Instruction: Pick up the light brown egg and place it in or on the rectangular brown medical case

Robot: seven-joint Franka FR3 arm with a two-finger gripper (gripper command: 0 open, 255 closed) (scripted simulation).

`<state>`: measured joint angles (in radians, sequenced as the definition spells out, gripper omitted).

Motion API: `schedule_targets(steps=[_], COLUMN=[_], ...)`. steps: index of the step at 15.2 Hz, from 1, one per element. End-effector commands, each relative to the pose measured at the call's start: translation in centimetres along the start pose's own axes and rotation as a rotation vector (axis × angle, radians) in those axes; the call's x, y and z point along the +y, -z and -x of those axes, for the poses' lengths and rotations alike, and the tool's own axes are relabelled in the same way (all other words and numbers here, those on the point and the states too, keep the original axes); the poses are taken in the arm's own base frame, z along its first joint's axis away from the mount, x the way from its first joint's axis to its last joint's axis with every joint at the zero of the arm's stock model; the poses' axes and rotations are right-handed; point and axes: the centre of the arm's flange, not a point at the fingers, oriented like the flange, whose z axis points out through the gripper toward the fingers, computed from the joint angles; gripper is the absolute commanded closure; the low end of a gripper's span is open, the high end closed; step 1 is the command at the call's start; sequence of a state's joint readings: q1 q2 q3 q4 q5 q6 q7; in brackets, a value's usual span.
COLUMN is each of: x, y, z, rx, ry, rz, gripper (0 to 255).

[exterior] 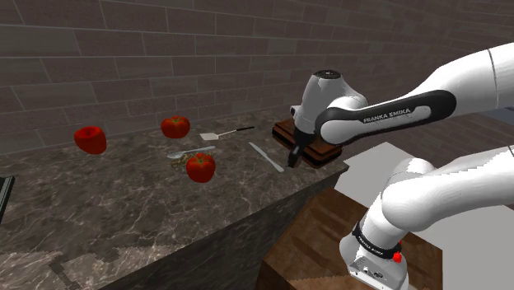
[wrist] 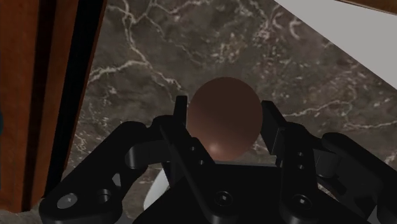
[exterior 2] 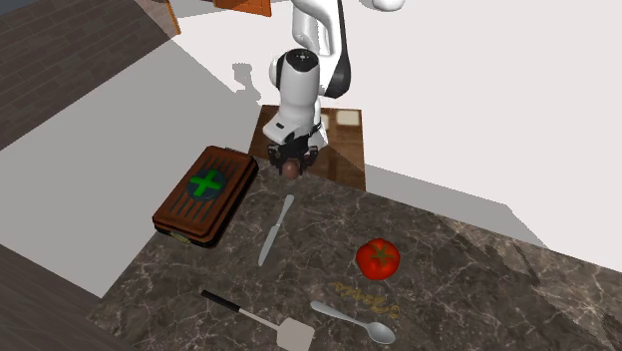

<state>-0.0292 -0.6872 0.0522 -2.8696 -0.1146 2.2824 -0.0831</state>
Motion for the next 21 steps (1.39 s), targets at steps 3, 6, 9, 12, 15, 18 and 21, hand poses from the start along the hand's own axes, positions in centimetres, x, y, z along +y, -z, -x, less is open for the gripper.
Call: schedule_targets(steps=[3, 6, 9, 12, 15, 18, 21], x=[0.4, 0.6, 0.8, 1.0, 1.2, 1.4, 1.6], y=[2.1, 3.7, 5.3, 6.8, 8.4, 10.0, 11.5], z=[-0.2, -0.3, -0.4, -0.5, -0.7, -0.8, -0.9], rx=[0.000, 0.000, 0.000, 0.000, 0.000, 0.000, 0.000], ry=[0.000, 0.000, 0.000, 0.000, 0.000, 0.000, 0.000], rz=[0.000, 0.000, 0.000, 0.000, 0.000, 0.000, 0.000], gripper=[255, 255, 255, 255, 255, 255, 255])
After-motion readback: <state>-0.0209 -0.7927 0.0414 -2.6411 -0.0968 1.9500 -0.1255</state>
